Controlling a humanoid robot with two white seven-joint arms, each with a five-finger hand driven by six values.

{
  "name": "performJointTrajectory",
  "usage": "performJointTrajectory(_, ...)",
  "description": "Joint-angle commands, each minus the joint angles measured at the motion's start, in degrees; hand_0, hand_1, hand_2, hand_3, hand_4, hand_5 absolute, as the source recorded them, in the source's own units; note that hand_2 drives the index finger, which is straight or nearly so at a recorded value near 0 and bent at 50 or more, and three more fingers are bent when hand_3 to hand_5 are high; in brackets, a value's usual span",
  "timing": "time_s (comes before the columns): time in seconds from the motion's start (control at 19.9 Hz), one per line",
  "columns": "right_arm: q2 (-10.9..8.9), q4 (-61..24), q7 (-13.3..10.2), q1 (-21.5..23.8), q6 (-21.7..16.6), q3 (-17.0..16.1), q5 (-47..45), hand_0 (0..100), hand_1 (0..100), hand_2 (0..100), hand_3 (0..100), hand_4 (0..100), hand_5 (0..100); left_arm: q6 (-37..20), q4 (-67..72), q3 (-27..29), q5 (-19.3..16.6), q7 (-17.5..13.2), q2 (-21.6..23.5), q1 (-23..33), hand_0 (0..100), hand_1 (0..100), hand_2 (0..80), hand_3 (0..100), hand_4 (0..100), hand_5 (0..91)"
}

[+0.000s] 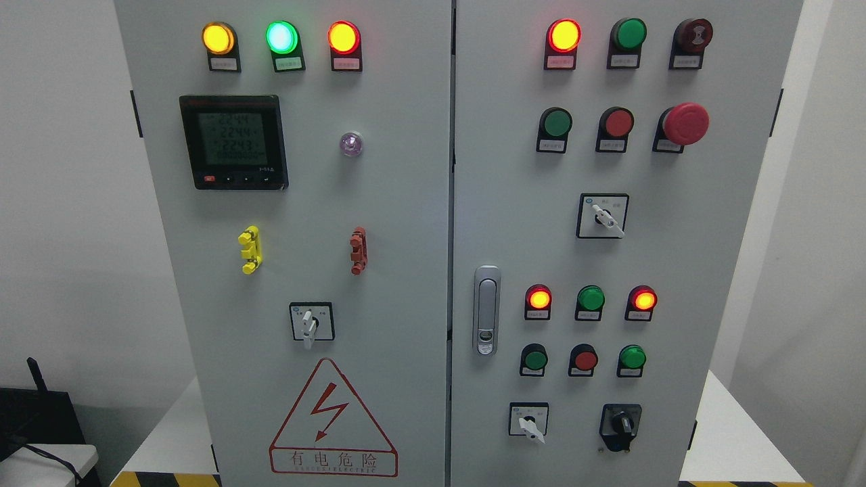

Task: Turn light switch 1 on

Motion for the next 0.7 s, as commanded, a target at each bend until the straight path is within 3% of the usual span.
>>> performJointTrajectory(0.0,0.0,-0.06,-0.03,0.0,-0.02,0.0,-1.05,12,39,0,0,0,0,-0.54,-7.12,1.36,0.25,0.02,0.41,2.45,41,6,0.0,0,0,0.0)
performJointTrajectory(0.35,0.0,-0.06,-0.03,0.0,-0.02,0.0,-0.97,12,39,0,0,0,0,-0.46,-19.16,7.34,0.16,-0.33,3.65,7.9,41,10,0.0,0,4,0.0)
performJointTrajectory(0.65,0.0,0.03,-0.03,0.0,-0.02,0.0,-0.97,12,39,0,0,0,0,-0.54,-32.34,15.59,-0.36,-0.07,5.51,8.35,42,11,0.0,0,6,0.0)
